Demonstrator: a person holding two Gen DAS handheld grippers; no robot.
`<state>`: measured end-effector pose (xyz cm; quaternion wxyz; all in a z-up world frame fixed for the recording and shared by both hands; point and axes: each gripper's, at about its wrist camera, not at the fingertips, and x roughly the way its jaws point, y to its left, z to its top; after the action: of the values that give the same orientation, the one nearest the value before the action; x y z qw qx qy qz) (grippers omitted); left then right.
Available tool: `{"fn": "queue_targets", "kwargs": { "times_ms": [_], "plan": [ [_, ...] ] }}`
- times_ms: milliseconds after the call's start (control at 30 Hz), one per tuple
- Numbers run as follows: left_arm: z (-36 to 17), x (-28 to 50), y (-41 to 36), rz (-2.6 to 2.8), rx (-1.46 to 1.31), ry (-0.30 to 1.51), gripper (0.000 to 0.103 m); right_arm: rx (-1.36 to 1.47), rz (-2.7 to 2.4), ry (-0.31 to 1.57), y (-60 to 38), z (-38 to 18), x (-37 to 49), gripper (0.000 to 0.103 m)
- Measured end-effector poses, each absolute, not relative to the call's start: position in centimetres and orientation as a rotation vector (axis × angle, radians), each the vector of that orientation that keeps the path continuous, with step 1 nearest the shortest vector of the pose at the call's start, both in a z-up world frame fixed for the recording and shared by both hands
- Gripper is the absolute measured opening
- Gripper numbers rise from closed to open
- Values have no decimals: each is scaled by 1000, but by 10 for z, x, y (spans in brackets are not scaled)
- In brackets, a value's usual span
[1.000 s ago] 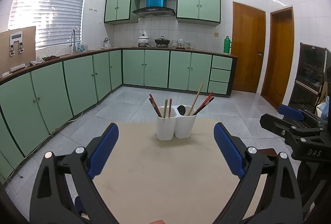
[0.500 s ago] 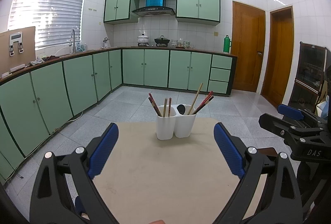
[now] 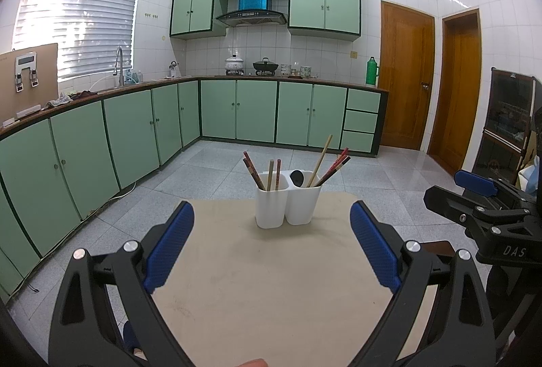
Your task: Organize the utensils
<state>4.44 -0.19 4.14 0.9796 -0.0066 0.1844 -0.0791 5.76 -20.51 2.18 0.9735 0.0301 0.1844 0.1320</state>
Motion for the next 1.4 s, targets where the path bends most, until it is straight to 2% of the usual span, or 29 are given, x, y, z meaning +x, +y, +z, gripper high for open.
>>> {"fn": "queue_targets", "kwargs": {
  "times_ms": [1400],
  "plan": [
    [31, 45, 5, -164, -22, 386, 90, 57, 268, 386, -205, 15, 61, 97]
  ]
}}
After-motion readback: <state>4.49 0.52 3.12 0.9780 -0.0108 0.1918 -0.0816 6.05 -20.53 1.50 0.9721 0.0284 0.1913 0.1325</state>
